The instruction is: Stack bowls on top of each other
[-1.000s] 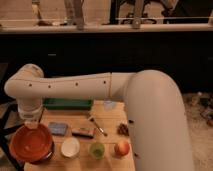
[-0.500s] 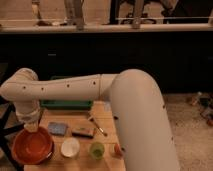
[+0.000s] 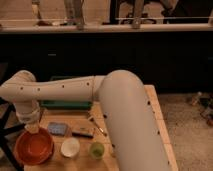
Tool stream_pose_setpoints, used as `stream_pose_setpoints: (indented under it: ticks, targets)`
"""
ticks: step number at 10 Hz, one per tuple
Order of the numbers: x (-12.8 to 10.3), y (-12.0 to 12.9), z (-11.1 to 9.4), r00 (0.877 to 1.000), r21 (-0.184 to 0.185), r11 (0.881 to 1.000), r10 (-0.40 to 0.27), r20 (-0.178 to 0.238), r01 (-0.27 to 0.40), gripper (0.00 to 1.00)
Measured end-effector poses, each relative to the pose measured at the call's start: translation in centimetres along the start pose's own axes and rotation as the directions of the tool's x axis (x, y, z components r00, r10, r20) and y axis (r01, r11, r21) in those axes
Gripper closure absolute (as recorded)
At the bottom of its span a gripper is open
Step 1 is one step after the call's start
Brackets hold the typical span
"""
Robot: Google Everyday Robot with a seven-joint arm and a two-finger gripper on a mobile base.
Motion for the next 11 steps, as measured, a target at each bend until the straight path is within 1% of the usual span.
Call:
stream_pose_setpoints:
  ticks: [1, 4, 7, 9, 10, 11]
  targets:
    - [-0.3, -0.1, 0.7, 1.0, -0.014, 1.0, 0.0, -0.018, -0.001, 0.87]
    - [-0.7, -0.3, 2.0, 0.999, -0.04, 0.999, 0.005, -0.046, -0.007, 0.87]
    - [-0.8, -0.6, 2.8, 0.998, -0.053, 0.999, 0.009, -0.059, -0.012, 0.87]
    - [-0.8, -0.7, 2.9, 0.998, -0.054, 0.998, 0.006, -0.06, -0.01, 0.86]
    - [-0.8, -0.7, 2.9, 0.998, -0.054, 0.998, 0.006, -0.06, -0.009, 0.81]
    - [-0.8, -0.7, 2.9, 0.998, -0.054, 0.998, 0.005, -0.06, -0.009, 0.69]
